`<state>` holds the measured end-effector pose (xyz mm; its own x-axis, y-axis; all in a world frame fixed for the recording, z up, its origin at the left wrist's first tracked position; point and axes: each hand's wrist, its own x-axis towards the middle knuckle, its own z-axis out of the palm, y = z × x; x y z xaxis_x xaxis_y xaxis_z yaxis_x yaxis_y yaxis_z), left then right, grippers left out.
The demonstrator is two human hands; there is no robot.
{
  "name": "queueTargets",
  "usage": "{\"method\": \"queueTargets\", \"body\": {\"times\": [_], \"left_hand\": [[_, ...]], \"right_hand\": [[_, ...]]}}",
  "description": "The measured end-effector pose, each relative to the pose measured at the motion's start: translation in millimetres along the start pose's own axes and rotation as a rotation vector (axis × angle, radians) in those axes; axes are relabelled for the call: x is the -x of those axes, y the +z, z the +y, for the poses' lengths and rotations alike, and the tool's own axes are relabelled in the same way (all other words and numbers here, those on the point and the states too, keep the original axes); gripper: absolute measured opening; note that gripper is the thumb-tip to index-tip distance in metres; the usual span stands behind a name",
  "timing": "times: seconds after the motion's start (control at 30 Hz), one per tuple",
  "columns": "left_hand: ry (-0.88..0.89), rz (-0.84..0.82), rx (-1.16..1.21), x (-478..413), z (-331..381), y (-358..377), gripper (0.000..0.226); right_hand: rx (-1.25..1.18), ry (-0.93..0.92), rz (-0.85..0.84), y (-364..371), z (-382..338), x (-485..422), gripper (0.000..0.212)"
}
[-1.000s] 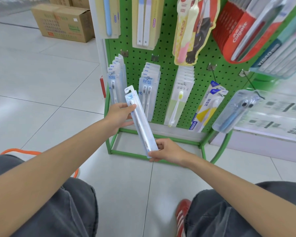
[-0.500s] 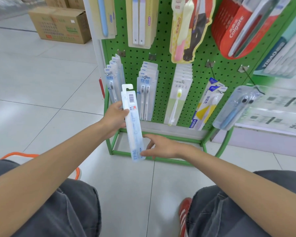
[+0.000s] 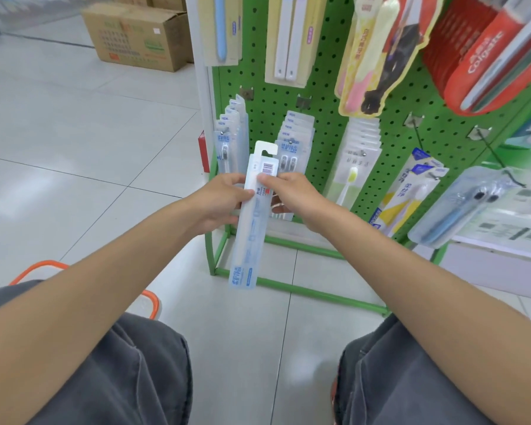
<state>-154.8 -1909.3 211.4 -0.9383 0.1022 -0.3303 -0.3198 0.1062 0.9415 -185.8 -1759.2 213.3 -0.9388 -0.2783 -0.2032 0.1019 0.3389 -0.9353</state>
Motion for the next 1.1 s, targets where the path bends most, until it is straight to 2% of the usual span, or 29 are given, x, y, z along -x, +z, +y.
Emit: {"method": "queueTargets", "body": {"times": [0.17, 0.4, 0.6, 0.73, 0.9, 1.0, 1.1], "left_hand": [[-0.021, 0.022, 0.065, 2.1, -2.1, -7.1, 0.032], [-0.046, 0.034, 0.078, 9.9, -9.2, -14.3, 0.033], [-0.047, 0.033, 0.125, 10.7, -9.8, -17.4, 0.030], [-0.035, 0.033, 0.138, 12.3, -11.8, -16.8, 0.027], [-0.013, -0.039, 0.191, 14.7, -7.8, -23.7, 0.029], [0.017, 0.021, 0.115, 15.9, -9.4, -24.4, 0.038], [0.041, 0.063, 0.081, 18.0, -10.6, -17.9, 0.046]], "right_hand": [[-0.018, 0.020, 0.040, 9.5, -3.7, -7.7, 0.038], [-0.060, -0.088, 0.124, 11.6, -10.6, -4.5, 0.022], [0.013, -0.112, 0.164, 15.8, -13.5, -4.8, 0.027], [0.074, -0.122, 0.152, 21.0, -13.8, -6.4, 0.023], [-0.042, -0.086, 0.121, 17.3, -17.9, -3.6, 0.019], [-0.118, -0.074, 0.046, 18.4, -18.5, 1.1, 0.029], [-0.073, -0.103, 0.009, 20.7, -19.9, 3.5, 0.025]]}}
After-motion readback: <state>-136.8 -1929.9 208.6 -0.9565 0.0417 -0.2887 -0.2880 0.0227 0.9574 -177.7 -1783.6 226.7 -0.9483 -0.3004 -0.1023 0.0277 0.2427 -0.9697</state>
